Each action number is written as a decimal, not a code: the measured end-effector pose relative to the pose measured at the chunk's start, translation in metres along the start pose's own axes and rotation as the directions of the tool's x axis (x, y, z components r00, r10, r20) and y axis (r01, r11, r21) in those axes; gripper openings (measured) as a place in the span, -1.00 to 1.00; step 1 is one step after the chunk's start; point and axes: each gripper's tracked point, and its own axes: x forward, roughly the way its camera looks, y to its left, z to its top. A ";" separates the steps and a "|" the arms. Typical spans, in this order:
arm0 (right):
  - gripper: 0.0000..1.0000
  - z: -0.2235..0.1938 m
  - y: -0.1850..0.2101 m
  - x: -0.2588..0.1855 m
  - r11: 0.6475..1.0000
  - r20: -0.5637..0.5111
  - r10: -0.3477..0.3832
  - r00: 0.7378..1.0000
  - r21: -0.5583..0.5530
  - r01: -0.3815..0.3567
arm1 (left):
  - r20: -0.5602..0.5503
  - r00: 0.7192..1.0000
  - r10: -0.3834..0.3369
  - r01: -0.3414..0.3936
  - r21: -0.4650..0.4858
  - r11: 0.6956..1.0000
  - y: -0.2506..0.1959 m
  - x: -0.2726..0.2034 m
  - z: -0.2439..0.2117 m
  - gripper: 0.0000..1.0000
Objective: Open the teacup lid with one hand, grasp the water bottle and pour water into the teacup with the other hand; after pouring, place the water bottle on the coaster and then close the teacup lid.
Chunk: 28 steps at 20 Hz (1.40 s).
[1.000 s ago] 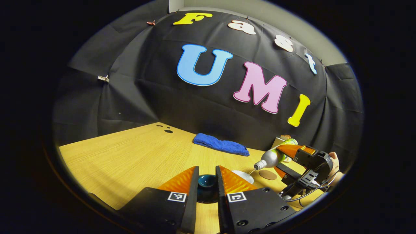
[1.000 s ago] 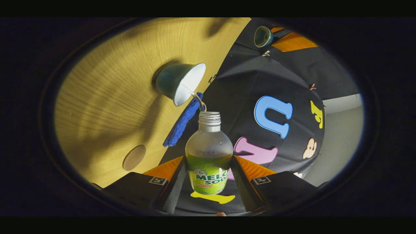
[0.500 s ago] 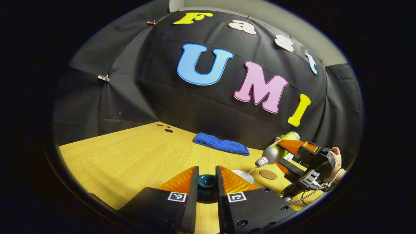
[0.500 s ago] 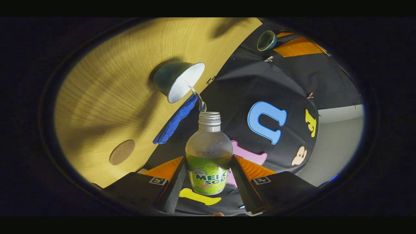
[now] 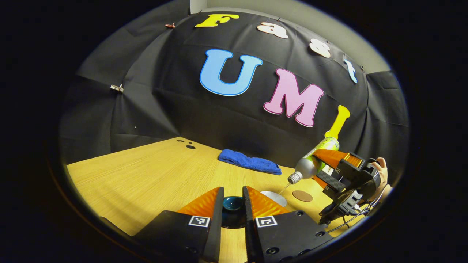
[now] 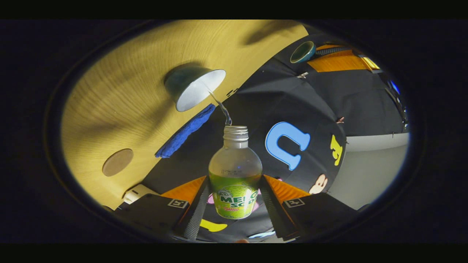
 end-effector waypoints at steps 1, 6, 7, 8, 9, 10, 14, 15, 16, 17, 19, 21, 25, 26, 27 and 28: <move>0.58 -0.001 -0.001 0.000 1.000 0.004 -0.006 1.000 -0.014 0.006 | -0.001 1.000 0.000 0.000 -0.001 1.000 0.000 0.000 0.000 -0.37; 0.59 -0.002 -0.004 0.002 0.998 0.015 -0.025 1.000 -0.061 0.026 | -0.003 1.000 0.001 -0.001 -0.002 1.000 0.001 0.002 -0.001 -0.39; 0.58 -0.001 -0.005 0.002 0.997 0.020 -0.030 0.999 -0.072 0.031 | -0.003 1.000 -0.002 0.002 -0.005 1.000 0.000 0.002 -0.001 -0.37; 0.58 0.000 -0.008 0.001 0.996 0.024 -0.032 0.999 -0.080 0.034 | -0.003 1.000 -0.001 0.001 -0.006 1.000 0.000 0.001 0.000 -0.37; 0.58 0.000 -0.007 0.001 0.996 0.029 -0.030 0.999 -0.083 0.033 | -0.002 1.000 0.001 -0.001 -0.004 1.000 0.002 0.002 -0.001 -0.38; 0.58 0.001 -0.006 0.003 0.996 0.031 -0.028 0.999 -0.083 0.031 | 0.000 1.000 0.004 -0.004 -0.003 1.000 0.003 0.001 0.001 -0.37; 0.58 0.005 -0.005 0.003 0.996 0.032 -0.026 0.999 -0.080 0.029 | 0.000 1.000 0.003 -0.003 -0.014 1.000 0.003 0.000 0.001 -0.37; 0.66 0.005 -0.005 0.002 0.997 0.032 -0.026 0.999 -0.077 0.028 | -0.001 1.000 0.005 -0.005 -0.013 1.000 0.005 0.000 0.001 -0.37; 0.66 0.005 -0.004 0.001 0.997 0.032 -0.025 0.999 -0.068 0.027 | -0.002 1.000 0.007 -0.007 -0.011 1.000 0.005 0.000 0.000 -0.38; 0.66 0.005 -0.002 0.001 0.998 0.031 -0.019 0.999 -0.052 0.020 | -0.002 1.000 0.007 -0.007 -0.011 1.000 0.005 0.001 0.000 -0.38; 0.58 0.006 0.011 -0.001 1.000 0.028 0.015 0.999 0.016 -0.016 | -0.003 1.000 0.010 -0.010 -0.012 1.000 0.006 0.001 0.000 -0.37; 0.59 0.007 0.030 -0.004 0.990 0.027 0.070 0.997 0.124 -0.073 | -0.001 1.000 0.010 -0.010 -0.013 1.000 0.006 0.001 0.000 -0.37; 0.59 0.011 0.050 -0.013 0.924 0.020 0.151 0.988 0.352 -0.149 | 0.011 1.000 0.018 -0.018 -0.015 1.000 0.007 0.001 0.002 -0.37; 0.59 0.012 0.054 -0.015 0.900 0.022 0.167 0.986 0.406 -0.161 | 0.013 1.000 0.020 -0.020 -0.014 1.000 0.006 0.001 0.003 -0.37; 0.60 0.014 0.058 -0.016 0.871 0.025 0.184 0.983 0.459 -0.175 | 0.015 1.000 0.023 -0.022 -0.012 1.000 0.006 0.001 0.002 -0.37; 0.60 0.017 0.062 -0.018 0.833 0.035 0.204 0.978 0.519 -0.192 | 0.017 1.000 0.025 -0.024 -0.013 1.000 0.007 0.001 0.003 -0.37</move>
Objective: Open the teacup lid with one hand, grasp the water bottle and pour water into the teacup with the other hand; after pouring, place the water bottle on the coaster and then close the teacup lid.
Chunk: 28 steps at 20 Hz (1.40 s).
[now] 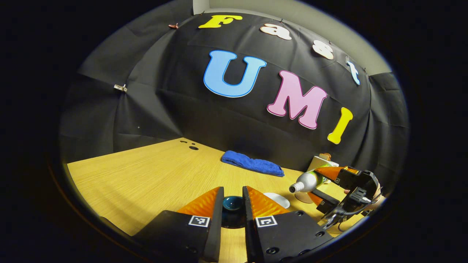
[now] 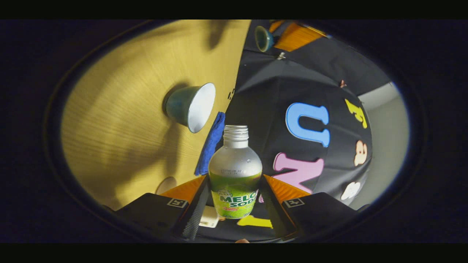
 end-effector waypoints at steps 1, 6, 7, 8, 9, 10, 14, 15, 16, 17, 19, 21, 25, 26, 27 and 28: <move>0.59 0.001 0.006 -0.002 0.996 0.005 0.025 1.000 0.083 -0.025 | 0.001 1.000 0.001 -0.001 -0.004 1.000 0.000 0.001 -0.001 -0.37; 0.58 0.015 0.023 -0.008 0.817 0.088 0.168 0.982 0.545 -0.188 | -0.001 1.000 0.006 -0.006 -0.013 1.000 0.000 0.001 -0.003 -0.37; 0.59 0.013 0.021 -0.008 0.768 0.097 0.172 0.980 0.611 -0.195 | -0.002 1.000 0.008 -0.008 -0.014 1.000 0.001 0.002 -0.004 -0.37; 0.59 0.011 0.020 -0.006 0.719 0.103 0.174 0.979 0.666 -0.198 | -0.002 1.000 0.010 -0.010 -0.012 1.000 0.002 0.002 -0.003 -0.37; 0.59 0.009 0.018 -0.008 0.669 0.110 0.174 0.979 0.716 -0.199 | -0.004 1.000 0.014 -0.014 -0.009 1.000 0.003 0.002 -0.004 -0.37; 0.59 0.008 0.015 -0.011 0.611 0.118 0.175 0.977 0.765 -0.202 | -0.003 1.000 0.013 -0.013 -0.009 1.000 0.002 0.002 -0.004 -0.37; 0.60 0.001 -0.001 -0.010 0.280 0.177 0.149 0.973 0.936 -0.213 | -0.007 1.000 0.013 -0.013 -0.011 1.000 0.002 0.003 -0.006 -0.37; 0.55 -0.003 -0.009 -0.010 0.199 0.192 0.135 0.972 0.956 -0.216 | -0.009 1.000 0.014 -0.014 -0.012 1.000 0.002 0.004 -0.007 -0.37; 0.58 -0.008 -0.015 -0.009 0.136 0.194 0.116 0.974 0.968 -0.209 | -0.011 1.000 0.014 -0.014 -0.014 1.000 0.002 0.005 -0.008 -0.37; 0.53 -0.016 -0.021 -0.007 0.090 0.186 0.097 0.978 0.977 -0.195 | -0.013 1.000 0.014 -0.014 -0.017 1.000 0.003 0.005 -0.009 -0.37; 0.58 -0.036 -0.027 -0.007 0.043 0.157 0.075 0.985 0.986 -0.161 | -0.015 1.000 0.015 -0.015 -0.018 1.000 0.002 0.005 -0.010 -0.37; 0.59 -0.058 -0.024 0.003 0.019 0.123 0.064 0.990 0.992 -0.125 | -0.013 1.000 0.020 -0.020 -0.011 1.000 0.002 0.005 -0.010 -0.37; 0.59 -0.090 -0.004 0.016 -0.052 0.078 0.084 0.993 0.996 -0.074 | -0.015 1.000 0.027 -0.027 0.006 1.000 0.003 0.006 -0.012 -0.37; 0.58 -0.093 0.002 0.019 -0.076 0.077 0.093 0.993 0.995 -0.070 | -0.018 0.999 0.026 -0.026 0.005 1.000 0.002 0.007 -0.012 -0.37; 0.58 -0.096 0.007 0.022 -0.100 0.074 0.100 0.992 0.993 -0.064 | -0.020 0.999 0.028 -0.028 0.007 1.000 0.003 0.008 -0.015 -0.37; 0.52 -0.100 0.011 0.025 -0.122 0.071 0.104 0.992 0.991 -0.058 | -0.023 0.999 0.031 -0.031 0.012 0.999 0.003 0.008 -0.016 -0.37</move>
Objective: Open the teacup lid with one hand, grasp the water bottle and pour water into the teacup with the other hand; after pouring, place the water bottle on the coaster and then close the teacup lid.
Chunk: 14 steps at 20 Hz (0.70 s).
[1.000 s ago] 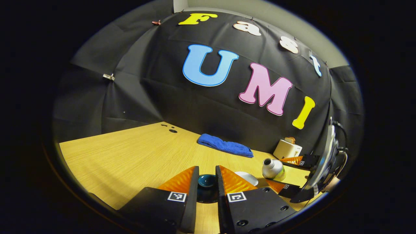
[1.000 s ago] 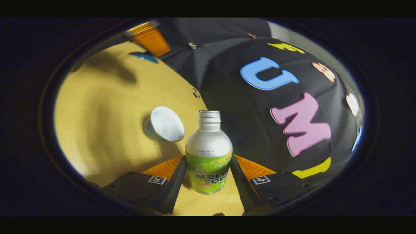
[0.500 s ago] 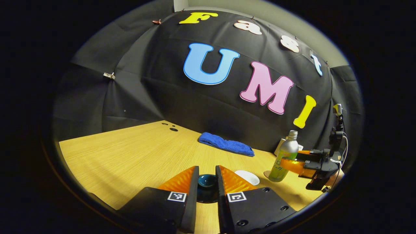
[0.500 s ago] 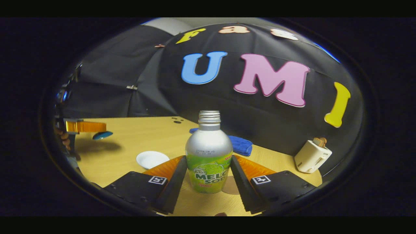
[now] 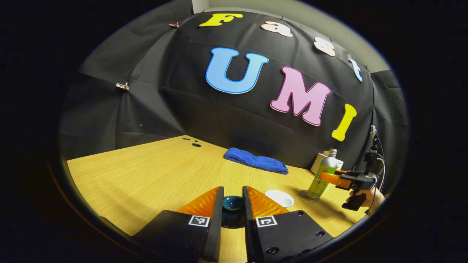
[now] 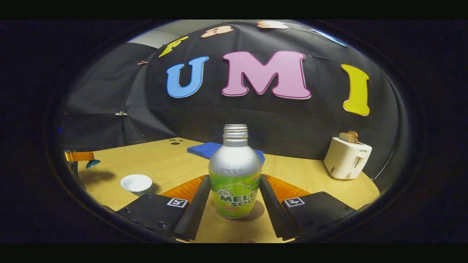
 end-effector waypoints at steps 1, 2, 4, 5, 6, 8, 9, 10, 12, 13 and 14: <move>0.52 -0.001 -0.002 0.003 1.000 0.001 0.000 1.000 0.020 0.000 | -0.003 1.000 0.003 -0.003 0.005 1.000 0.001 0.001 -0.002 -0.37; 0.59 -0.002 -0.004 0.004 0.999 0.003 0.000 1.000 0.035 0.000 | -0.005 1.000 0.004 -0.004 0.006 1.000 0.001 0.002 -0.002 -0.37; 0.59 -0.003 -0.009 0.005 0.999 0.009 -0.007 1.000 0.045 0.007 | -0.009 1.000 0.004 -0.004 0.003 1.000 0.001 0.003 -0.004 -0.37; 0.59 -0.003 -0.009 0.005 0.999 0.010 -0.009 1.000 0.046 0.008 | -0.011 1.000 0.006 -0.006 0.005 1.000 0.001 0.004 -0.006 -0.37; 0.58 -0.004 -0.010 0.006 0.999 0.007 -0.010 1.000 0.047 0.010 | -0.013 1.000 0.008 -0.008 0.008 1.000 0.001 0.004 -0.006 -0.37; 0.59 -0.005 -0.010 0.007 0.998 0.009 -0.007 1.000 0.055 0.006 | -0.017 1.000 0.006 -0.006 0.009 1.000 0.000 0.004 -0.008 -0.37; 0.59 -0.006 -0.012 0.008 0.998 0.009 -0.005 1.000 0.059 0.005 | -0.019 1.000 0.003 -0.003 0.007 1.000 -0.002 0.005 -0.009 -0.37; 0.58 -0.006 -0.012 0.008 0.998 0.009 -0.004 1.000 0.062 0.003 | -0.019 1.000 0.001 -0.001 0.008 1.000 -0.002 0.005 -0.010 -0.37; 0.60 -0.006 -0.013 0.007 0.998 0.008 -0.004 1.000 0.070 0.003 | -0.017 1.000 0.001 -0.001 0.013 1.000 -0.004 0.005 -0.010 -0.37; 0.62 -0.007 -0.013 0.007 0.997 0.006 0.000 1.000 0.077 0.000 | -0.017 1.000 -0.001 0.002 0.015 1.000 -0.006 0.004 -0.010 -0.37; 0.64 -0.009 -0.012 0.007 0.996 -0.002 0.010 1.000 0.090 -0.010 | -0.017 1.000 -0.005 0.005 0.015 1.000 -0.008 0.004 -0.009 -0.37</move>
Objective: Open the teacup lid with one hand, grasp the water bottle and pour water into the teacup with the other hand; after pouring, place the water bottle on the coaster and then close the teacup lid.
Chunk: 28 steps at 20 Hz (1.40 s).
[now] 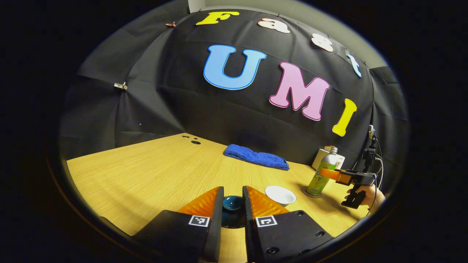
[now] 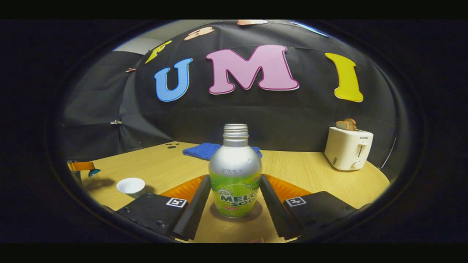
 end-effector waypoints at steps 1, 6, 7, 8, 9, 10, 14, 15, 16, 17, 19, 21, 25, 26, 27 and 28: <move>0.64 -0.004 0.001 0.000 1.000 -0.012 0.009 1.000 0.015 -0.009 | 0.000 1.000 -0.004 0.004 0.000 1.000 -0.003 0.000 -0.001 -0.37; 0.80 -0.020 -0.007 -0.012 0.999 -0.051 0.010 0.999 0.032 -0.008 | -0.003 0.999 -0.034 0.034 0.036 0.999 -0.026 -0.002 -0.006 -0.37; 0.87 -0.023 -0.009 -0.019 0.999 -0.055 0.009 0.998 0.032 -0.007 | -0.002 0.999 -0.050 0.050 0.038 0.998 -0.033 -0.002 -0.007 -0.37; 0.95 -0.026 -0.011 -0.031 1.000 -0.058 0.011 0.998 0.027 -0.010 | -0.002 0.997 -0.077 0.077 0.039 0.996 -0.044 -0.001 -0.008 -0.37; 0.96 -0.025 -0.013 -0.042 1.000 -0.055 0.005 0.998 0.017 -0.004 | -0.004 0.995 -0.096 0.096 0.035 0.995 -0.052 0.001 -0.010 -0.37; 0.97 -0.022 -0.016 -0.054 1.000 -0.041 -0.003 0.999 0.006 0.003 | -0.008 0.994 -0.112 0.112 0.027 0.993 -0.057 0.004 -0.010 -0.37; 0.96 -0.011 -0.020 -0.103 0.999 0.038 -0.034 0.999 0.008 0.034 | -0.008 0.988 -0.151 0.151 0.013 0.988 -0.079 0.022 -0.006 -0.37; 0.96 -0.009 -0.020 -0.115 0.999 0.050 -0.038 0.998 0.002 0.038 | -0.011 0.988 -0.154 0.154 0.024 0.988 -0.083 0.027 -0.006 -0.37; 0.97 -0.006 -0.021 -0.127 0.999 0.067 -0.051 0.996 -0.011 0.051 | -0.012 0.989 -0.150 0.150 0.039 0.988 -0.087 0.033 -0.004 -0.37; 0.97 -0.002 -0.024 -0.138 0.997 0.088 -0.071 0.994 -0.026 0.074 | -0.009 0.989 -0.146 0.146 0.056 0.988 -0.091 0.039 -0.001 -0.37; 0.96 0.002 -0.028 -0.154 0.994 0.126 -0.101 0.987 -0.039 0.106 | 0.000 0.989 -0.150 0.149 0.080 0.986 -0.101 0.050 0.005 -0.37; 0.97 0.000 -0.029 -0.165 0.993 0.125 -0.102 0.987 -0.042 0.108 | -0.013 0.987 -0.161 0.162 0.093 0.982 -0.113 0.064 0.001 -0.31; 0.94 0.008 -0.043 -0.184 0.992 0.148 -0.115 0.982 -0.041 0.122 | -0.040 0.992 -0.116 0.121 0.151 0.981 -0.110 0.084 -0.013 -0.38; 0.94 0.013 -0.048 -0.189 0.990 0.160 -0.126 0.979 -0.042 0.134 | -0.046 0.993 -0.109 0.115 0.158 0.981 -0.110 0.086 -0.017 -0.38; 0.94 0.022 -0.056 -0.194 0.988 0.188 -0.143 0.972 -0.037 0.153 | -0.060 0.992 -0.112 0.120 0.154 0.981 -0.112 0.090 -0.023 -0.38; 0.94 0.024 -0.057 -0.196 0.988 0.192 -0.145 0.971 -0.026 0.152 | -0.069 0.992 -0.110 0.119 0.151 0.981 -0.113 0.091 -0.027 -0.37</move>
